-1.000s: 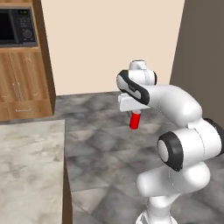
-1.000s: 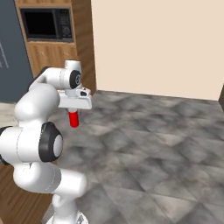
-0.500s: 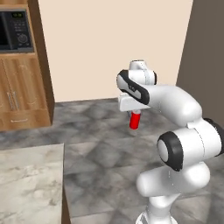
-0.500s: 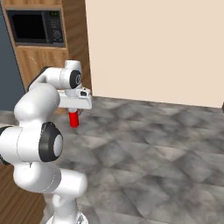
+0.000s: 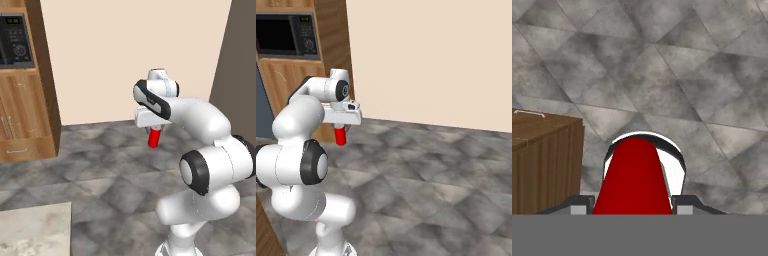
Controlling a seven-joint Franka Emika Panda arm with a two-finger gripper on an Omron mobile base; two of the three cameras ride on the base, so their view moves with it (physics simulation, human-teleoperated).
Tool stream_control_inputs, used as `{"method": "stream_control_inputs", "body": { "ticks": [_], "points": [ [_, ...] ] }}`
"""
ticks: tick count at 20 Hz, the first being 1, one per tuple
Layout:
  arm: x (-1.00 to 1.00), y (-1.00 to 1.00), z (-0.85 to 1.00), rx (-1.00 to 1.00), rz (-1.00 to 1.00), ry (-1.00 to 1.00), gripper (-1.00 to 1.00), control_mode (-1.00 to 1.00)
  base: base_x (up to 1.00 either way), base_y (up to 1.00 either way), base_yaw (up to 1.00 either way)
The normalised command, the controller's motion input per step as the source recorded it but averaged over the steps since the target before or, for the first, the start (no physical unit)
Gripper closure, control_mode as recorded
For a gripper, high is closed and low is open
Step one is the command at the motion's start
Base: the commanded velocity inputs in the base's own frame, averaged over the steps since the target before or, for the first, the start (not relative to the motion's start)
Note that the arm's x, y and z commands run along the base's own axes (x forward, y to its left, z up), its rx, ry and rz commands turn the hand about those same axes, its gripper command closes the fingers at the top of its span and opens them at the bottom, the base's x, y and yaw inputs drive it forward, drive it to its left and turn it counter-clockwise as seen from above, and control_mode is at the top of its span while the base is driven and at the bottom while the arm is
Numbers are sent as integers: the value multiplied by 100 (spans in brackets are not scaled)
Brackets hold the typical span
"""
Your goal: Four empty soda cans are scattered around the kitchen. Gather all the cans and cluster them next to the stove for recycling.
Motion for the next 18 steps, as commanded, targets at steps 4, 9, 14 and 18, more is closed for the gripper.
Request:
{"method": "stream_control_inputs", "body": {
  "ticks": [4,9,14,18],
  "points": [
    [0,0,0,0,0,0,100,100,73,-6,0],
    [0,0,0,0,0,0,100,100,74,-4,0],
    [0,0,0,0,0,0,100,100,77,0,0],
    [0,0,0,0,0,0,100,100,71,0,0]
  ]
}}
